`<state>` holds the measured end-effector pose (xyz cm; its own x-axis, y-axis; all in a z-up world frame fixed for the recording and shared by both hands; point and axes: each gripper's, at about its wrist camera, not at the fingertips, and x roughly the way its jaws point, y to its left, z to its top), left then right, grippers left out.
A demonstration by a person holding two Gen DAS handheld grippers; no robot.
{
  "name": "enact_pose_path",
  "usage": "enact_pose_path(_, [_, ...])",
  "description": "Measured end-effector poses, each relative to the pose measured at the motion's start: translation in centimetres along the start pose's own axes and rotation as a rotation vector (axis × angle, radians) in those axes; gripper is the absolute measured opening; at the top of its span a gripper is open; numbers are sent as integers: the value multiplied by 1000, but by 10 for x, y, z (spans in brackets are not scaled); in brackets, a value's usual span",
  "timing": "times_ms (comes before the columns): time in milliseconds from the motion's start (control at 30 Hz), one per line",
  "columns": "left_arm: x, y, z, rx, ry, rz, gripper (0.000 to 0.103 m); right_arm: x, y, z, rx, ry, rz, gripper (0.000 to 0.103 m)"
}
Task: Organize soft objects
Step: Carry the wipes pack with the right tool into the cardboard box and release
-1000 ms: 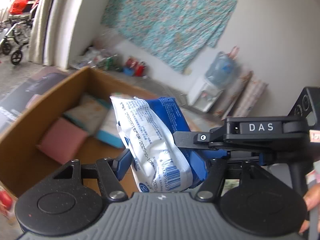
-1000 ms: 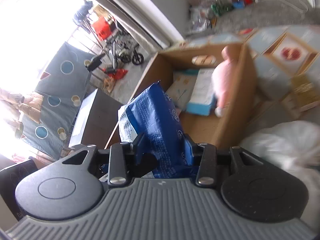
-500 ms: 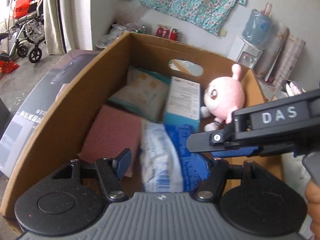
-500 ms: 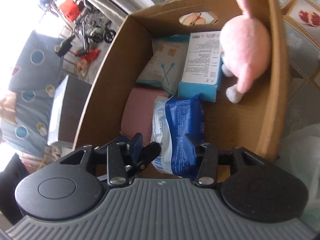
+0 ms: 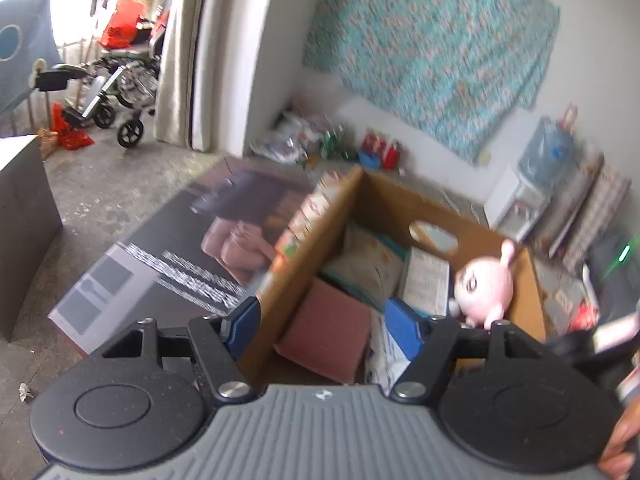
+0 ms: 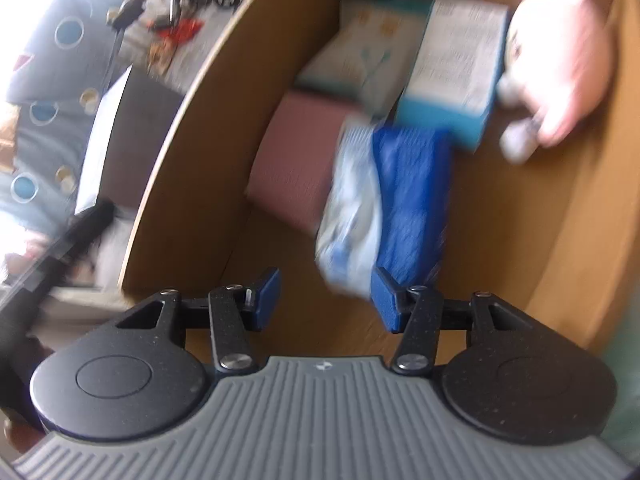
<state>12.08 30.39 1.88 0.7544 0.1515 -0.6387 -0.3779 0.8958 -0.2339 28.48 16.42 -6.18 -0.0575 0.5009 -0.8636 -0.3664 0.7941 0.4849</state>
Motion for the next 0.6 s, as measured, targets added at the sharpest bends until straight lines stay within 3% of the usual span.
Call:
enact_pose_path(200, [-12, 19, 4, -50, -21, 20, 71, 35, 8, -7, -5, 100, 16, 50])
enact_pose_path(300, [-13, 25, 1, -73, -8, 13, 71, 48, 4, -1, 20, 91, -6, 49])
enact_pose_path(600, [-16, 30, -5, -75, -3, 26, 71, 58, 0, 9, 97, 29, 114, 50])
